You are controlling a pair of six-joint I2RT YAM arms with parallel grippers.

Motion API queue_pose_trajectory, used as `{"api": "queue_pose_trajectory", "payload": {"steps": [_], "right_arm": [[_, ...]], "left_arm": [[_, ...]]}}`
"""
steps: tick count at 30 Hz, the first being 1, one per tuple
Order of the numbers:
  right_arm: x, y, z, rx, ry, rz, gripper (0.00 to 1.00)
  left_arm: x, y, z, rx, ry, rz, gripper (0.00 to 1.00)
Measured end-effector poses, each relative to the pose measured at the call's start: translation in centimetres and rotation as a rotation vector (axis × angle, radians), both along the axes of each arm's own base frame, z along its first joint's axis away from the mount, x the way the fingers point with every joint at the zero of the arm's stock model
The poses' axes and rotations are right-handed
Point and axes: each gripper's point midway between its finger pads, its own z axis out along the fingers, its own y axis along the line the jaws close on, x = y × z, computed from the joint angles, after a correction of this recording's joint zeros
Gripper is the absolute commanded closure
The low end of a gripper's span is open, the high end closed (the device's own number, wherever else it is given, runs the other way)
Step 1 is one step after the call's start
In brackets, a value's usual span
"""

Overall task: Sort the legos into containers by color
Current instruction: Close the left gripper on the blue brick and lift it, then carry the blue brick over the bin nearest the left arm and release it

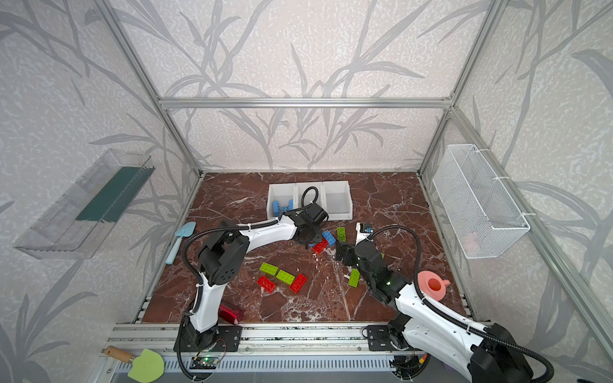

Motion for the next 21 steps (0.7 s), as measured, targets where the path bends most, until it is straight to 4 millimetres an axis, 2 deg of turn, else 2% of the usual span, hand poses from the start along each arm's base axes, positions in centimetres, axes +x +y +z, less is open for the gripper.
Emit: {"api": "queue_pose_trajectory", "payload": {"steps": [5,14,16,21], "right_arm": [[0.0,0.0,0.0,0.001,0.000,0.000,0.08],[0.0,0.1,0.0,0.006,0.003,0.005,0.08],[0.0,0.1,0.0,0.006,0.003,0.005,0.08],[0.0,0.1,0.0,0.007,0.003,0.003,0.08]], "left_arm": [[0.0,0.9,1.7,0.030,-0.028,-0.002,0.70],[1.3,3.7,9.5,0.070,-0.165,0.006,0.69],[2.0,4.9,10.8,0.065,-0.177,0.023,0.69],[4.8,8.9,11.9,0.080,-0.179,0.089,0.69]]}}
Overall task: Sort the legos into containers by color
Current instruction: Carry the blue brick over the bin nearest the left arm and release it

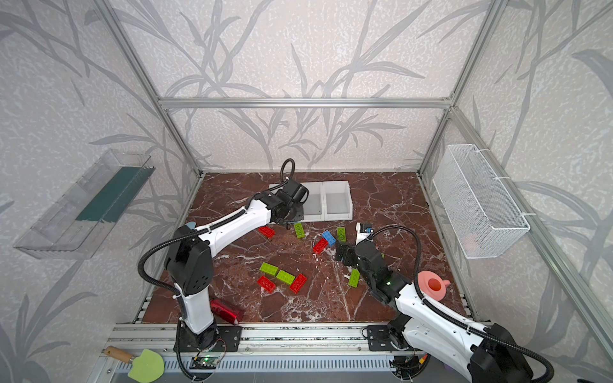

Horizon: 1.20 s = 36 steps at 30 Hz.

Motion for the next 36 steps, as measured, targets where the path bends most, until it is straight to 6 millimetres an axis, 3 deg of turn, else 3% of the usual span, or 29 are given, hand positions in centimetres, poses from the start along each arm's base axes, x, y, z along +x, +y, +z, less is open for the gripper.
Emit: {"api": "queue_pose_trajectory", "payload": {"steps": [7,14,20,23,26,32,36], "right_arm": [[0.0,0.0,0.0,0.001,0.001,0.001,0.08],[0.0,0.1,0.0,0.007,0.004,0.004,0.08],[0.0,0.1,0.0,0.018,0.009,0.004,0.08],[0.0,0.1,0.0,0.020,0.010,0.006,0.07],[0.0,0.2,-0.1,0.021,0.012,0.009,0.05],[-0.1,0.3,-0.1,0.019,0.014,0.019,0.05],[-0.2,0.5,-0.1,-0.007,0.019,0.045,0.05]], "left_arm": [[5.2,4.5,1.2,-0.001,-0.012,0.095,0.69],[8.1,4.7,-0.8,0.005,0.035,0.091,0.68],[8.3,4.6,-3.0,0.030,0.093,0.073,0.58],[8.1,4.9,-3.2,0.040,0.106,0.068,0.45],[8.3,4.9,-2.5,0.041,0.097,0.063,0.35],[8.2,4.9,-0.9,0.030,0.072,0.060,0.30],[6.2,5.5,1.2,0.017,0.058,0.054,0.29]]}}
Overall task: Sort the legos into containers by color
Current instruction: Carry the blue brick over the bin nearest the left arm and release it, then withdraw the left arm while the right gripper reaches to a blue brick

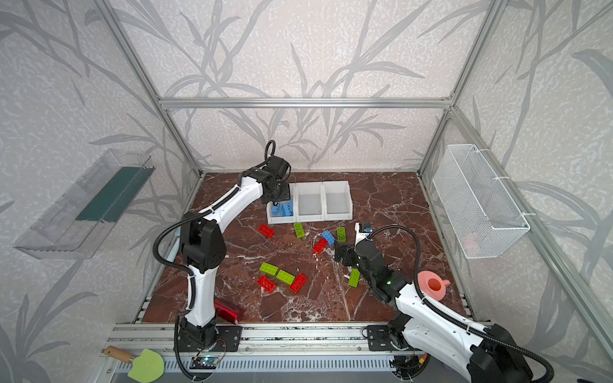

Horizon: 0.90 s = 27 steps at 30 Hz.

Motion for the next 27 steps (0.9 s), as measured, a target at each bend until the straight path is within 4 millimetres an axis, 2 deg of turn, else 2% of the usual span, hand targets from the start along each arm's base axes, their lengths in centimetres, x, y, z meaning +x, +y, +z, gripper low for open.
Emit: {"api": "queue_pose_trajectory", "payload": {"steps": [4,9,12,18,22,27], "right_arm": [[0.3,0.7,0.8,-0.034,0.009,0.033,0.05],[1.3,2.3,2.7,-0.064,0.021,0.091,0.06],[2.0,3.3,3.3,-0.088,0.044,0.125,0.06],[3.3,4.7,2.1,-0.200,0.132,0.179,0.05],[4.3,5.4,0.8,-0.273,0.194,0.209,0.06],[5.6,6.1,-1.3,-0.339,0.272,0.230,0.13]], "left_arm": [[-2.7,0.6,4.1,-0.041,-0.062,-0.012,0.28],[-6.9,1.2,10.2,-0.136,-0.190,-0.048,0.26],[-9.6,1.7,12.2,-0.186,-0.238,-0.075,0.25],[-15.0,3.3,13.2,-0.232,-0.277,-0.137,0.22],[-18.4,4.7,12.3,-0.230,-0.296,-0.170,0.18],[-22.0,6.7,10.6,-0.227,-0.325,-0.177,0.17]]}}
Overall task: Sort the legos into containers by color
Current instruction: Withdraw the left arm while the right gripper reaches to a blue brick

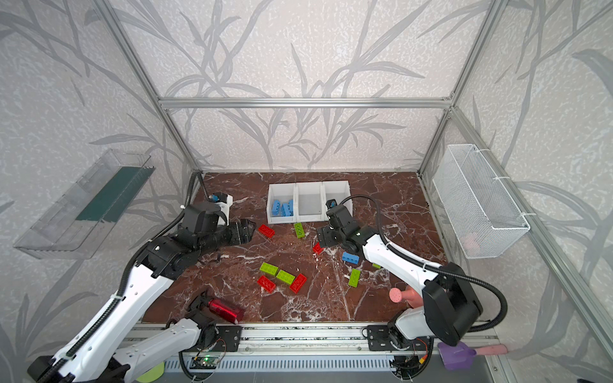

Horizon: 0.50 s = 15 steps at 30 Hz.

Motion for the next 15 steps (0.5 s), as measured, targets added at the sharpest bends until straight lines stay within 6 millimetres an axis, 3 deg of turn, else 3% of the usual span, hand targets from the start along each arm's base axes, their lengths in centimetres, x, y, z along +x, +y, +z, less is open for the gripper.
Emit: {"api": "queue_pose_trajectory", "payload": {"steps": [9,15], "right_arm": [[1.7,0.9,-4.0,-0.099,0.109,0.017,0.28],[3.7,2.3,-5.1,-0.145,0.158,0.028,0.28]], "left_arm": [[-2.5,1.2,-3.2,0.021,-0.003,-0.019,0.17],[-2.6,1.0,-3.8,0.028,0.016,-0.039,0.17]]}}
